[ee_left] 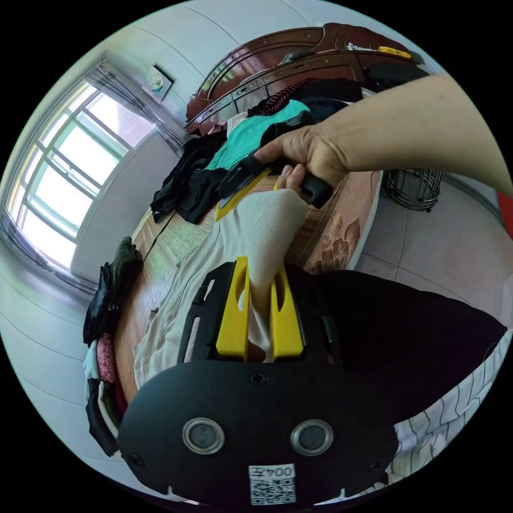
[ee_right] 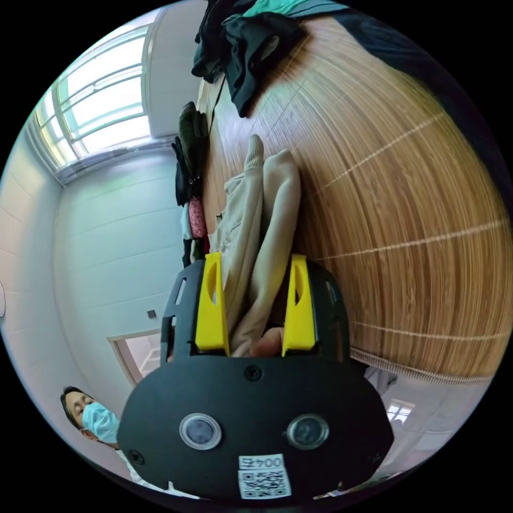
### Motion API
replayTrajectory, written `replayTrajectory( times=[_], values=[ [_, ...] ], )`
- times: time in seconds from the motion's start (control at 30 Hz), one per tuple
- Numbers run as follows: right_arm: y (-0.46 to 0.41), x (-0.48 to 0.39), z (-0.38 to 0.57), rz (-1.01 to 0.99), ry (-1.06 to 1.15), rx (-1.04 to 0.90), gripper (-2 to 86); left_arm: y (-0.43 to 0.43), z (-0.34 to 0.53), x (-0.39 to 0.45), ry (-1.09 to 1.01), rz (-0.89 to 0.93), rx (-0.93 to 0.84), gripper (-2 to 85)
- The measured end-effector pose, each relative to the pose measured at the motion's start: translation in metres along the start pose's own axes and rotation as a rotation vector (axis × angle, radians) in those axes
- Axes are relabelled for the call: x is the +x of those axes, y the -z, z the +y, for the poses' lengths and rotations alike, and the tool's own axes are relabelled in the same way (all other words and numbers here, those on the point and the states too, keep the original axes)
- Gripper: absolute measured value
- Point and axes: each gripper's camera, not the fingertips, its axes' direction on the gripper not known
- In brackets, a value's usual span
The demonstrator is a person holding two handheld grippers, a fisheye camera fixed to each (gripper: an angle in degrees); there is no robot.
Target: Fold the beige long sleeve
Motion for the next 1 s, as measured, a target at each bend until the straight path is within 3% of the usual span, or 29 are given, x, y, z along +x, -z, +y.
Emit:
replayTrajectory(
  times=[0.07,0.2,0.27,0.47,0.67,0.8,1.0],
  values=[
    [-0.02,-0.008,-0.015,0.057,0.026,-0.063,10.1,0.03,-0.075,-0.01,0.01,0.008,0.003,2.2],
    [-0.035,-0.028,-0.025,0.106,0.016,-0.05,6.5,0.088,-0.194,-0.042,0.07,0.031,0.025,1.6],
    [-0.049,-0.062,-0.02,0.142,0.054,-0.032,6.5,0.143,-0.273,-0.097,0.2,0.078,0.051,1.2],
    [-0.108,-0.171,0.005,0.221,0.125,0.016,6.8,0.311,-0.404,-0.291,0.62,0.239,0.192,0.6],
    [-0.228,-0.287,0.045,0.416,0.289,0.026,6.9,0.465,-0.472,-0.466,0.974,0.379,0.319,0.1],
    [-0.317,-0.321,0.061,0.501,0.322,0.024,6.9,0.52,-0.478,-0.555,1.203,0.483,0.386,0.1],
    [-0.468,-0.339,0.081,0.615,0.338,0.05,6.1,0.584,-0.507,-0.654,1.439,0.466,0.428,0.1]
  ],
)
